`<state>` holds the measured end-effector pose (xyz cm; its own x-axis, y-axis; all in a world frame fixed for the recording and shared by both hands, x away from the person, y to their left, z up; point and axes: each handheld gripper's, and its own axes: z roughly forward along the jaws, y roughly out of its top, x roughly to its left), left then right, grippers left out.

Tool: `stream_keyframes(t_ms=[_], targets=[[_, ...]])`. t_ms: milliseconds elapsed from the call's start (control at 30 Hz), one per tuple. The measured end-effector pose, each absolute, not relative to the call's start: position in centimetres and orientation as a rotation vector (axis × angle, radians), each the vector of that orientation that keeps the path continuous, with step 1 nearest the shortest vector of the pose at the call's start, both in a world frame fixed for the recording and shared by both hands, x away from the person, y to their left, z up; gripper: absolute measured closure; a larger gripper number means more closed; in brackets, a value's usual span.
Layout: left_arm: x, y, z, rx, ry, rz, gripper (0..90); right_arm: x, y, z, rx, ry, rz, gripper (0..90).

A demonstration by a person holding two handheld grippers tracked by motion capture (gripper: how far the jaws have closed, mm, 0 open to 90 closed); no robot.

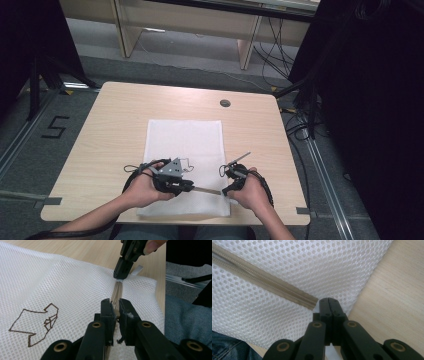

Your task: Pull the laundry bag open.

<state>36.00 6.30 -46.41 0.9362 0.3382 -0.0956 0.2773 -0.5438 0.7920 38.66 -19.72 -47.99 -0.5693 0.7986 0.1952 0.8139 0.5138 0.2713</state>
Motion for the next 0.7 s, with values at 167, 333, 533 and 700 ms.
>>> stream_keyframes(t_ms=[167, 333, 533, 700], targets=[[35.99, 6.28, -46.31, 2.168, 0.428, 0.085, 82.0, 38.62, -19.68, -47.98, -1.441, -2.691, -0.521, 90.0], [36.19, 6.4, -46.26, 2.181, 0.407, 0.096, 82.0, 38.64, -19.72, -48.0, -1.438, -2.694, -0.525, 90.0], [36.14, 6.42, -46.27, 2.185, 0.409, 0.093, 82.0, 38.63, -19.73, -48.0, -1.436, -2.695, -0.527, 90.0], [36.0, 6.4, -46.3, 2.181, 0.431, 0.083, 82.1, 38.62, -19.67, -47.95, -1.429, -2.699, -0.528, 90.0]])
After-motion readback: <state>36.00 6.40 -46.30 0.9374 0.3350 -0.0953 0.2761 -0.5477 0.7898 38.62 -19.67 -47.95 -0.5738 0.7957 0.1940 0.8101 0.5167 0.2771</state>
